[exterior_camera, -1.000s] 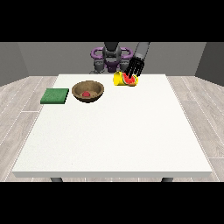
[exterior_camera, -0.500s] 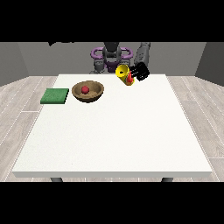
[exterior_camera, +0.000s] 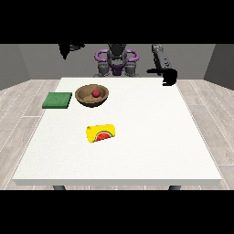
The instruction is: Pick the cup and pour the ball into the bowl, then pick the bowl and place it on the pad
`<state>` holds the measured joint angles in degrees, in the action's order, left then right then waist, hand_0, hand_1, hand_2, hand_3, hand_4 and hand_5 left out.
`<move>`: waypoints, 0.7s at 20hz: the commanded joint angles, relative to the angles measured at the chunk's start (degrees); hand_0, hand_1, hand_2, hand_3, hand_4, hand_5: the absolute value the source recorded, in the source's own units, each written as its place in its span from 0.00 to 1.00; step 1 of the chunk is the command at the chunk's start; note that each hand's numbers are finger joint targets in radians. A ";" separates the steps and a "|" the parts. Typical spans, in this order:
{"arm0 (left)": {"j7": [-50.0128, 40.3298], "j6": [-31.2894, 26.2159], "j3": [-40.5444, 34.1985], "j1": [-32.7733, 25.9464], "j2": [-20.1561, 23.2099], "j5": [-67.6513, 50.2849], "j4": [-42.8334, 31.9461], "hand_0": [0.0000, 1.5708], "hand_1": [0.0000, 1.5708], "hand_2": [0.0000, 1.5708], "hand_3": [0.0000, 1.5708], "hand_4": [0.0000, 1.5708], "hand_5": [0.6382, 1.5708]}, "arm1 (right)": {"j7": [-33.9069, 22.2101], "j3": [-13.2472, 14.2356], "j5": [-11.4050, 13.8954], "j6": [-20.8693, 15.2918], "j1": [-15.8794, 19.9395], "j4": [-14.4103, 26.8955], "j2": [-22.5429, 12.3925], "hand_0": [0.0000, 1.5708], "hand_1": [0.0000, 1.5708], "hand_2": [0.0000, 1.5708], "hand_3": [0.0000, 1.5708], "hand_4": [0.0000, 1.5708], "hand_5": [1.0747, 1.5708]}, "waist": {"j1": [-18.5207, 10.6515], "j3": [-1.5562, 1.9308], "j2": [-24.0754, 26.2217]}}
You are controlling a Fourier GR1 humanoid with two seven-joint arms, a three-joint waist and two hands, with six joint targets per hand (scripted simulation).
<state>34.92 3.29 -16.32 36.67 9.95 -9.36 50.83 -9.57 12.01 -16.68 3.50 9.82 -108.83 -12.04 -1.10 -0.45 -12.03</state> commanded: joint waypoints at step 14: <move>-16.47 -16.99 -4.44 13.79 24.92 -6.62 0.42 0.00 0.00 0.00 0.00 0.00 0.95 | 16.59 -0.18 3.05 0.79 4.79 25.42 5.95 0.00 0.00 0.00 0.00 0.26 1.00 | -1.87 0.55 -7.65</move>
<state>22.39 -12.43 -21.12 47.84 31.53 -15.77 49.80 1.59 10.65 -13.09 3.08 12.87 -91.97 -7.20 -2.14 0.07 -18.46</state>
